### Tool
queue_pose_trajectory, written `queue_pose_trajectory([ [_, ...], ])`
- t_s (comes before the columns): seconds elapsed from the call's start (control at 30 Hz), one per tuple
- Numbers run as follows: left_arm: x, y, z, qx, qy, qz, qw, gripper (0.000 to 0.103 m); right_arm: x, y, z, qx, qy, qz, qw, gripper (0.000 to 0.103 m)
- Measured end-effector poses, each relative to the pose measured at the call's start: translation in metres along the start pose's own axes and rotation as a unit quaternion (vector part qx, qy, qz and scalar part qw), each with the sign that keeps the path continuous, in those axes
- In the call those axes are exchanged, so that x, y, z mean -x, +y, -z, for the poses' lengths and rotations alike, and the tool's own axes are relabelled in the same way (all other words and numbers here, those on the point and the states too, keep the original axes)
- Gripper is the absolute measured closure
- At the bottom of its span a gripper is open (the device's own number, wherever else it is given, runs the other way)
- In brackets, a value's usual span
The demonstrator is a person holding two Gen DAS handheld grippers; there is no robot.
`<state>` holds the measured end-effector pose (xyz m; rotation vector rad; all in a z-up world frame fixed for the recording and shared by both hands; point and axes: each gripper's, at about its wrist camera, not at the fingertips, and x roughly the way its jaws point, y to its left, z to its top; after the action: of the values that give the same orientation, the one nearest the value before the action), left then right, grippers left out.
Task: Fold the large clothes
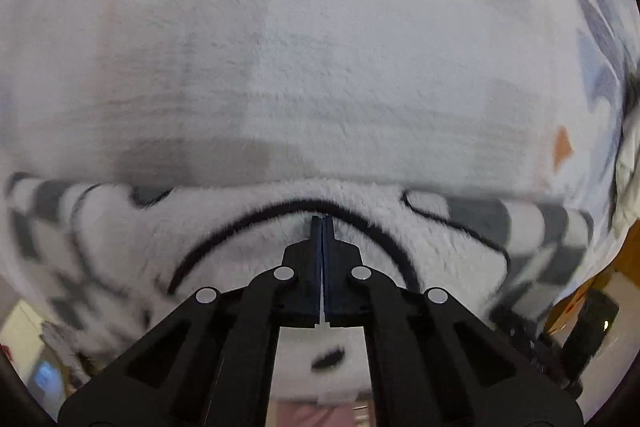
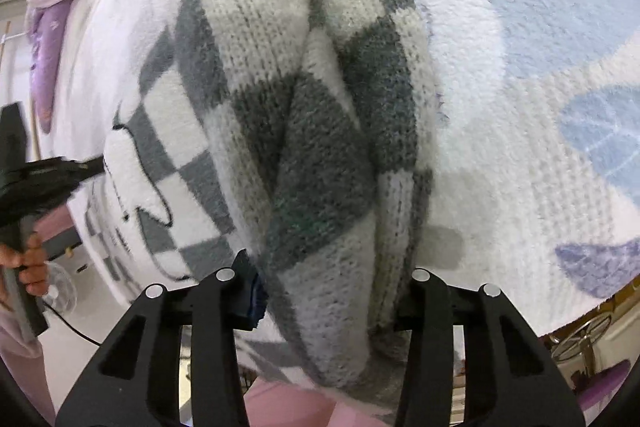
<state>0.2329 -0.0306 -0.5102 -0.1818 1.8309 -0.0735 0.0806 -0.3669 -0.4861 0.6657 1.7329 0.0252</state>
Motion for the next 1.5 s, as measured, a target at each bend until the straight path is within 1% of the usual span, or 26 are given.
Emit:
queue_pose_trajectory([
  [0.07,0.001,0.008,-0.006,0.033,0.038,0.018,0.9985,0.103,-0.001,0.002,0.002,-0.011,-0.003,0.006,1.0,0.058],
  [0.17,0.013,-0.002,0.012,-0.002,0.084,-0.01,0.9964,0.103,-0.001,0.016,0.009,-0.026,-0.016,0.023,0.999,0.058],
  [0.2,0.012,-0.005,0.019,-0.015,0.091,-0.023,0.9955,0.103,-0.001,0.021,0.012,-0.026,-0.025,0.034,0.999,0.058],
  [0.27,-0.002,-0.008,0.021,-0.028,0.081,-0.037,0.9956,0.102,-0.011,0.031,0.013,-0.019,-0.041,0.049,0.998,0.057],
  [0.33,-0.019,-0.011,0.014,-0.024,0.066,-0.054,0.9961,0.102,-0.018,0.038,0.018,-0.018,-0.057,0.055,0.997,0.054],
  [0.37,-0.019,-0.017,0.012,-0.036,0.077,-0.071,0.9939,0.102,-0.019,0.038,0.02,-0.022,-0.062,0.053,0.996,0.054],
  [0.4,-0.016,-0.02,0.015,-0.045,0.078,-0.077,0.993,0.103,-0.02,0.04,0.023,-0.025,-0.063,0.052,0.996,0.054],
  [0.47,-0.002,-0.015,0.038,-0.037,0.077,-0.067,0.9941,0.103,-0.019,0.044,0.032,-0.04,-0.065,0.053,0.996,0.054],
  [0.53,-0.002,-0.008,0.063,-0.031,0.091,-0.059,0.9937,0.103,-0.015,0.046,0.035,-0.039,-0.071,0.058,0.995,0.054],
  [0.57,-0.007,-0.009,0.073,-0.043,0.085,-0.07,0.993,0.103,-0.017,0.048,0.036,-0.03,-0.076,0.064,0.995,0.054],
  [0.6,-0.017,-0.012,0.077,-0.064,0.072,-0.082,0.9919,0.103,-0.021,0.05,0.038,-0.017,-0.082,0.069,0.994,0.054],
  [0.63,-0.032,-0.013,0.075,-0.072,0.063,-0.094,0.991,0.103,-0.023,0.047,0.036,-0.008,-0.086,0.069,0.994,0.053],
  [0.7,-0.036,-0.01,0.07,-0.04,0.069,-0.091,0.9926,0.103,-0.026,0.047,0.038,-0.003,-0.086,0.059,0.995,0.052],
  [0.77,-0.018,-0.004,0.097,-0.047,0.044,-0.079,0.9948,0.103,-0.024,0.045,0.042,-0.01,-0.082,0.048,0.995,0.052],
  [0.83,-0.018,0.01,0.141,-0.037,0.064,-0.055,0.9958,0.103,-0.021,0.044,0.046,-0.014,-0.08,0.045,0.996,0.053],
  [0.9,-0.033,0.018,0.167,-0.042,0.038,-0.052,0.997,0.103,-0.025,0.047,0.047,0.006,-0.084,0.052,0.995,0.054],
  [0.93,-0.048,0.025,0.176,-0.035,0.006,-0.049,0.9982,0.103,-0.031,0.05,0.049,0.028,-0.086,0.058,0.994,0.052],
  [1.0,-0.047,0.029,0.187,-0.003,-0.033,-0.041,0.9986,0.103,-0.033,0.057,0.053,0.046,-0.092,0.057,0.993,0.052],
  [1.07,-0.038,0.028,0.206,-0.023,-0.078,-0.047,0.9956,0.103,-0.024,0.055,0.057,0.026,-0.093,0.036,0.995,0.064],
  [1.1,-0.037,0.028,0.218,-0.034,-0.1,-0.051,0.9931,0.103,-0.018,0.058,0.061,0.025,-0.098,0.024,0.995,0.066],
  [1.2,-0.042,0.035,0.226,-0.018,-0.13,-0.041,0.9906,0.103,-0.001,0.079,0.081,0.058,-0.113,0.0,0.992,0.071],
  [1.23,-0.044,0.034,0.229,-0.018,-0.138,-0.043,0.9893,0.103,0.006,0.089,0.09,0.068,-0.117,-0.021,0.991,0.071],
  [1.33,-0.052,0.035,0.245,-0.036,-0.162,-0.053,0.9848,0.103,0.021,0.12,0.11,0.107,-0.121,-0.054,0.985,0.072],
  [1.4,-0.054,0.039,0.259,-0.032,-0.167,-0.031,0.985,0.103,0.036,0.138,0.123,0.14,-0.121,-0.075,0.98,0.073],
  [1.47,-0.042,0.04,0.268,-0.032,-0.164,-0.011,0.9859,0.103,0.046,0.174,0.133,0.176,-0.12,-0.084,0.974,0.073],
  [1.5,-0.03,0.049,0.269,-0.033,-0.169,-0.011,0.985,0.103,0.051,0.196,0.133,0.191,-0.115,-0.089,0.971,0.073],
])
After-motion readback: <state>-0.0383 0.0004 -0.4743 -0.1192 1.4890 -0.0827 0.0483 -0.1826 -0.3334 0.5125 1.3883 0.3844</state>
